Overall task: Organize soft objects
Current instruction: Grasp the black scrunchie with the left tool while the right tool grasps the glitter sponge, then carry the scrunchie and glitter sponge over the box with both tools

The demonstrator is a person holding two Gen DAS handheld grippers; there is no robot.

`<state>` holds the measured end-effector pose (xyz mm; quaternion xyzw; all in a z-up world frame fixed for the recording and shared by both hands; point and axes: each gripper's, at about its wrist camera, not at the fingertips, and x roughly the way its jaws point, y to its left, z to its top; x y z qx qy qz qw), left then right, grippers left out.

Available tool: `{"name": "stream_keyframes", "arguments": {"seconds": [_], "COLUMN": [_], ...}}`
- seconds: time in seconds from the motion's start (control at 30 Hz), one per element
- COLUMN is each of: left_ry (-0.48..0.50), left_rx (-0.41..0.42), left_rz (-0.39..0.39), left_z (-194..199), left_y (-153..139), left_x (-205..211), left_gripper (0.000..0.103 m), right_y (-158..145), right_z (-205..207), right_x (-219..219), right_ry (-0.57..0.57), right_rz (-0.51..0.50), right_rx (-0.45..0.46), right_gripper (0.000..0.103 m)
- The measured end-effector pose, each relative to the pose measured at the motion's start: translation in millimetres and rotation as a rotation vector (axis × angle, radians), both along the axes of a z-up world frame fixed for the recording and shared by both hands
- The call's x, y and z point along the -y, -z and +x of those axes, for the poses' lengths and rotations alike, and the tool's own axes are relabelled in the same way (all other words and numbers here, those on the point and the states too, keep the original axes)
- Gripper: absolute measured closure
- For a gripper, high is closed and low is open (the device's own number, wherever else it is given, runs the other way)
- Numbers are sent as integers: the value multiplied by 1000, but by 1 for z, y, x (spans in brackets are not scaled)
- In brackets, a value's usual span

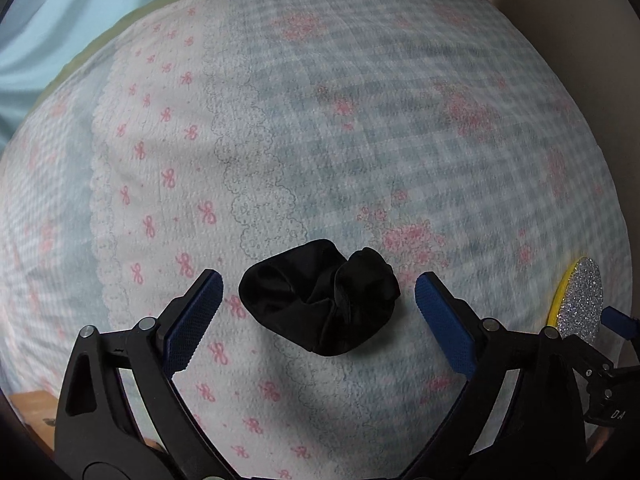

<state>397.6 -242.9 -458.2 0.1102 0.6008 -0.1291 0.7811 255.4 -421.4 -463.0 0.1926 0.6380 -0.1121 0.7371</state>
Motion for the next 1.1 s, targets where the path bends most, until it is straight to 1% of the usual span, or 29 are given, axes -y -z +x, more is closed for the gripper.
{"name": "stream_keyframes", "arguments": {"seconds": [0.03, 0.1, 0.13, 0.17, 0.23, 0.27, 0.3, 0.33, 0.4, 0.5, 0.57, 0.6, 0.63, 0.83, 0.93, 1.1], "left_ry": [4, 5, 5, 6, 14, 20, 21, 23, 35, 56, 63, 64, 66, 68, 71, 81], "left_rx": [-3, -16, -23, -28, -35, -39, -38, -33, -33, -27, -25, -26, -25, -32, -28, -12], "left_rz": [5, 2, -1, -3, 8, 8, 1, -5, -19, -19, -16, -15, -16, -7, -7, -16], "left_z": [2, 6, 8, 9, 10, 11, 11, 11, 12, 12, 13, 12, 12, 4, -2, -16], "left_y": [3, 10, 14, 17, 24, 27, 28, 28, 28, 27, 26, 25, 23, 18, 15, -4], "left_x": [2, 3, 4, 4, 5, 5, 4, 4, 4, 6, 7, 13, 13, 18, 19, 27], "left_gripper": [16, 26, 29, 35, 39, 44, 52, 56, 67, 75, 79, 81, 82, 84, 84, 84], "right_y": [3, 10, 12, 13, 15, 15, 16, 16, 15, 14, 13, 13, 13, 11, 5, -18], "right_z": [2, 4, 4, 3, 3, 3, 2, 2, 0, -3, -2, -4, -5, -12, -16, -24], "right_x": [-1, 0, -1, -1, -1, -2, -2, -2, -1, 2, 3, 3, 6, 28, 45, 61], "right_ry": [-3, -7, -8, -8, -4, -1, 1, 3, 10, 24, 32, 32, 33, 35, 43, 50], "right_rz": [-5, -18, -26, -34, -38, -39, -41, -42, -43, -44, -54, -69, -76, -78, -64, -62], "right_rx": [-6, -20, -24, -26, -23, -21, -19, -17, -11, 0, -3, -9, -12, -2, 15, 47], "right_gripper": [0, 0, 1, 3, 5, 6, 8, 9, 11, 17, 24, 34, 41, 61, 68, 69]}}
